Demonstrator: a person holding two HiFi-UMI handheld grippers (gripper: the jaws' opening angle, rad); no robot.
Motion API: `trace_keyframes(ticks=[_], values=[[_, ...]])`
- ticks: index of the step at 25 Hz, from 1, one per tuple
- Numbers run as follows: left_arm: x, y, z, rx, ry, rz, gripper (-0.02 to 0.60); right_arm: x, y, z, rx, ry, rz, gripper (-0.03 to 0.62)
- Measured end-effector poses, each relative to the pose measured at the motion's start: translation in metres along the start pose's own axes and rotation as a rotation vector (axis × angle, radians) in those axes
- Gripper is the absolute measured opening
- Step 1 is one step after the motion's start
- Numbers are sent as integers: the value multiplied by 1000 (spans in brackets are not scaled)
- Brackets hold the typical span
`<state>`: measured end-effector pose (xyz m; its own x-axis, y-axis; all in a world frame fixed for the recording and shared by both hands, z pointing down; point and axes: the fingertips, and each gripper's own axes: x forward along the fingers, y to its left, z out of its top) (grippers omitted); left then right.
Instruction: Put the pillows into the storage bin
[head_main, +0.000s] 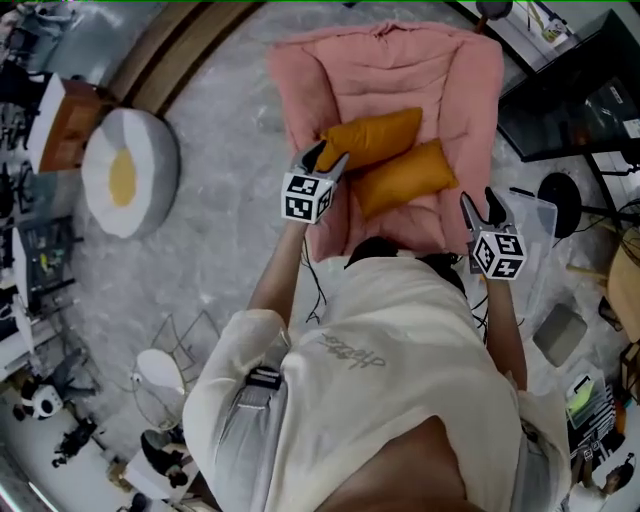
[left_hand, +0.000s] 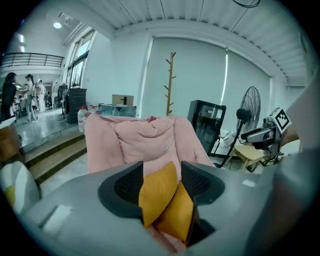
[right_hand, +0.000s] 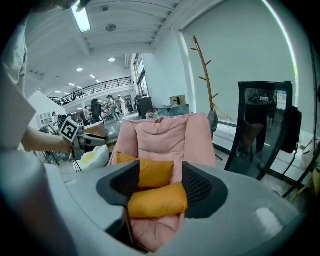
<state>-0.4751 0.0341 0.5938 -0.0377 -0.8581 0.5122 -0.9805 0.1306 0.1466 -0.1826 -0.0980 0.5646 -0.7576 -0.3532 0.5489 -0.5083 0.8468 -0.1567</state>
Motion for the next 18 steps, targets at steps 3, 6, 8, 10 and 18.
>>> trace_keyframes(ticks=[3, 6, 8, 10, 18], values=[[8, 18, -18, 25, 54, -12, 284, 0, 11, -6, 1, 22, -14, 261], [22, 29, -38, 59, 127, -27, 305, -2, 14, -15, -3, 53, -29, 261], [31, 33, -48, 83, 151, -31, 311, -5, 14, -22, 0, 71, -42, 261], [40, 36, -56, 108, 171, -31, 319, -8, 12, -30, 18, 83, -56, 261], [72, 66, -79, 43, 238, -4, 371, -11, 8, -42, 17, 130, -78, 261]])
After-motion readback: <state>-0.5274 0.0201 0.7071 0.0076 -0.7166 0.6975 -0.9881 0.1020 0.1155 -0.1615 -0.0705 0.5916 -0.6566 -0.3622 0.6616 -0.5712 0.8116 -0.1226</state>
